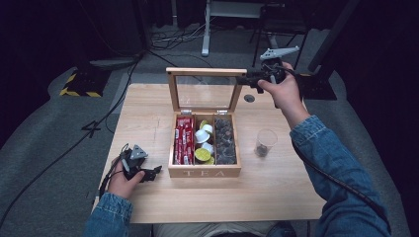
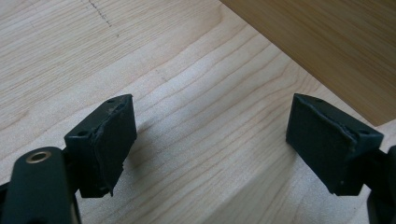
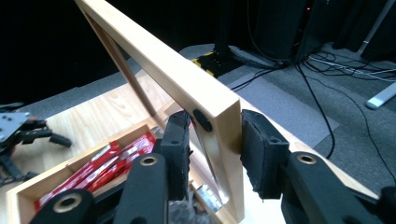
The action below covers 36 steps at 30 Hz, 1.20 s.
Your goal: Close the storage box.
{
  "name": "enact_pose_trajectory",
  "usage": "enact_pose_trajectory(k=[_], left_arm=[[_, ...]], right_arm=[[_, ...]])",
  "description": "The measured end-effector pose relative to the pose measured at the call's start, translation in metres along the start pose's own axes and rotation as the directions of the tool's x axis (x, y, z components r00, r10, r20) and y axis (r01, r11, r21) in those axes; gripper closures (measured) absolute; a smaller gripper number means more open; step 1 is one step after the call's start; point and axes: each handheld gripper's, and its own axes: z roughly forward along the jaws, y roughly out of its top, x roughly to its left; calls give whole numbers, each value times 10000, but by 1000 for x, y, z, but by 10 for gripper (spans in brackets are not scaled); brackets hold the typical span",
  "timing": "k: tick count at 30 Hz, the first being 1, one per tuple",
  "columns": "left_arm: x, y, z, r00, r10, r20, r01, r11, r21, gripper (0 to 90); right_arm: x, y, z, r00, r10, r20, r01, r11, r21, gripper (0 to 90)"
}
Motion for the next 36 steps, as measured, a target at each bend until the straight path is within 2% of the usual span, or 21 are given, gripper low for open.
enact_pose_trajectory(k=[5, 6, 11, 17, 18, 23, 26, 31, 36], left_arm=[[0, 0, 0, 10000, -12, 14, 12, 10000, 3, 166], [0, 0, 0, 10000, 4, 2, -4, 10000, 6, 166], [0, 0, 0, 10000, 2, 9, -2, 10000, 0, 166], [0, 0, 0, 10000, 3, 1, -3, 10000, 6, 166], [0, 0, 0, 10000, -8, 1, 8, 10000, 1, 166], [0, 0, 0, 10000, -45, -10, 45, 10000, 0, 166], [-1, 0, 0, 10000, -59, 4, 59, 10000, -4, 166], [-1, 0, 0, 9999, -108, 18, 108, 9999, -16, 166], [-1, 0, 0, 10000, -88, -20, 88, 10000, -9, 167]], right_arm=[[10, -6, -5, 9999, -114, -113, 116, 9999, 96, 615], [15, -10, -8, 9995, -232, -213, 234, 9997, 94, 608], [24, -20, -12, 9986, -254, -457, 260, 9996, 121, 592], [37, -32, -17, 9966, -620, -537, 631, 9978, 200, 575], [44, -36, -18, 9955, -828, -457, 837, 9964, 164, 571], [54, -45, -21, 9928, -1123, -417, 1131, 9935, 161, 555], [65, -55, -22, 9887, -1472, -291, 1477, 9889, 165, 538], [75, -66, -24, 9855, -1686, -211, 1690, 9854, 184, 512], [91, -84, -25, 9771, -2126, 123, 2124, 9771, 132, 481]])
